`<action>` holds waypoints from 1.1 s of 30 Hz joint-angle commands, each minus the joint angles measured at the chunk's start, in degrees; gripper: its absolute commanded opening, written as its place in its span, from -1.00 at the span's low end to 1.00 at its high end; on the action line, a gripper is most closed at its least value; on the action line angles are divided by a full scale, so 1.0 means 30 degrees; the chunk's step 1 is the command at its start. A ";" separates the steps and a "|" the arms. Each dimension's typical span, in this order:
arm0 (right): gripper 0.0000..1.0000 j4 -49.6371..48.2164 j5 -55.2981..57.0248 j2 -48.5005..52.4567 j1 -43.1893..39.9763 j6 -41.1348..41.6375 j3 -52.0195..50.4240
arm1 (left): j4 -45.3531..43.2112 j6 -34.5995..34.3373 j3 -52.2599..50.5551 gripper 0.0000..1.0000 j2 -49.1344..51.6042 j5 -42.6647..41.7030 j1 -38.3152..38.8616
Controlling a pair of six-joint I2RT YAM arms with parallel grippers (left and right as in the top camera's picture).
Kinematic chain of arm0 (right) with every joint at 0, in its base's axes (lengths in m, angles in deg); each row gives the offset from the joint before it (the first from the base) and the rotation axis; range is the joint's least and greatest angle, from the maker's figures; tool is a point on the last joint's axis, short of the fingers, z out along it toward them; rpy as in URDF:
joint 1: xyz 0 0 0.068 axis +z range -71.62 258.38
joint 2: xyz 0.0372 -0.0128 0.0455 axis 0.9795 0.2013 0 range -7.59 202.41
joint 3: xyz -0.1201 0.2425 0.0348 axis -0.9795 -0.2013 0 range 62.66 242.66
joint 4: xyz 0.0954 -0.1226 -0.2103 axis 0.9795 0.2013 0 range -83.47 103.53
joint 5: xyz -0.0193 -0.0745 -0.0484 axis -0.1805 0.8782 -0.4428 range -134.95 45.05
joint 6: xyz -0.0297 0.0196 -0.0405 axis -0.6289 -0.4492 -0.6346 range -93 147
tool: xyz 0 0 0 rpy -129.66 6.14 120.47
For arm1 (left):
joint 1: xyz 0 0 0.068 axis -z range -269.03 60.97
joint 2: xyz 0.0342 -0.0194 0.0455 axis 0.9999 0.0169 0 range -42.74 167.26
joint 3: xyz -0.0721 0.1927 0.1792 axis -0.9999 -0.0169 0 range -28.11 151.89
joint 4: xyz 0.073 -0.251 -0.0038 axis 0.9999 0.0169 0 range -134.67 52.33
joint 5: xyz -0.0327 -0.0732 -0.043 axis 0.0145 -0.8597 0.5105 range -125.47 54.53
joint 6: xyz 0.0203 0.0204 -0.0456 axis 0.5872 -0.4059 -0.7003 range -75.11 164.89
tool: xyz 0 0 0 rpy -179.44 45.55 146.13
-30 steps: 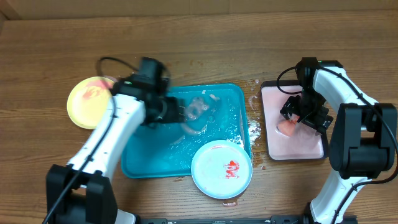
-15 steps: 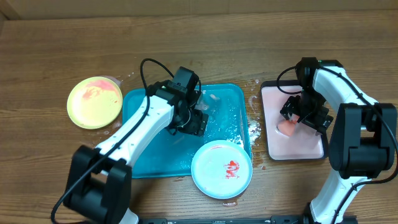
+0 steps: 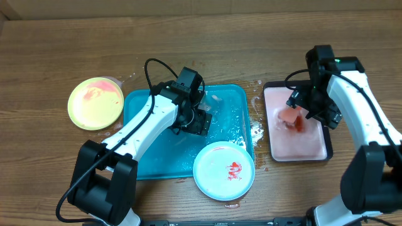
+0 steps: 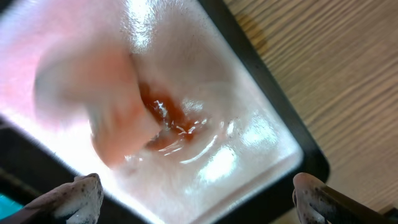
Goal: Clean dirty plates on tray and stack at the side
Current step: 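Move the left gripper back over the tray toward the white plate, then dip the sponge into the pink basin with the right gripper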
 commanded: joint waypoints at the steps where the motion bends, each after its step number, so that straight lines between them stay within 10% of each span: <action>1: 1.00 0.0233 0.0321 -0.0554 0.0022 -0.0066 0.0372 | -0.0036 0.0801 0.0087 0.75 0.0270 0.0138 0.0000; 23: 1.00 -0.2412 -0.4051 -0.0561 -0.0066 -0.0058 0.0372 | -0.0393 0.2433 0.0087 1.00 0.0270 0.0131 -0.0007; 25: 1.00 -0.2397 -0.4036 -0.0561 -0.0131 -0.0066 0.0372 | -0.0306 0.2433 0.0087 -0.14 0.0270 0.0124 -0.0007; 26: 1.00 -0.2382 -0.3978 -0.0561 -0.0168 -0.0066 0.0372 | -0.0291 0.2426 0.0087 -0.37 0.0270 0.0117 -0.0007; 27: 1.00 -0.2295 -0.4000 -0.0561 -0.0211 -0.0058 0.0372 | -0.0255 0.2426 0.0087 -0.21 0.0270 0.0117 -0.0007; 29: 1.00 -0.2076 -0.4051 -0.0561 -0.0233 -0.0066 0.0372 | -0.0044 0.2433 0.0087 0.98 0.0270 0.0000 -0.0007; 30: 1.00 -0.2025 -0.4051 -0.0554 -0.0233 -0.0058 0.0364 | 0.0095 0.2535 0.0087 0.77 0.0270 -0.0015 -0.0007; 32: 1.00 -0.2098 -0.4022 -0.0539 -0.0233 -0.0073 0.0364 | 0.0342 0.2790 0.0087 -0.76 0.0270 -0.0015 0.0007; 33: 1.00 -0.2157 -0.4007 -0.0517 -0.0233 -0.0080 0.0364 | 0.0437 0.2783 0.0087 -0.87 0.0270 -0.0015 0.0007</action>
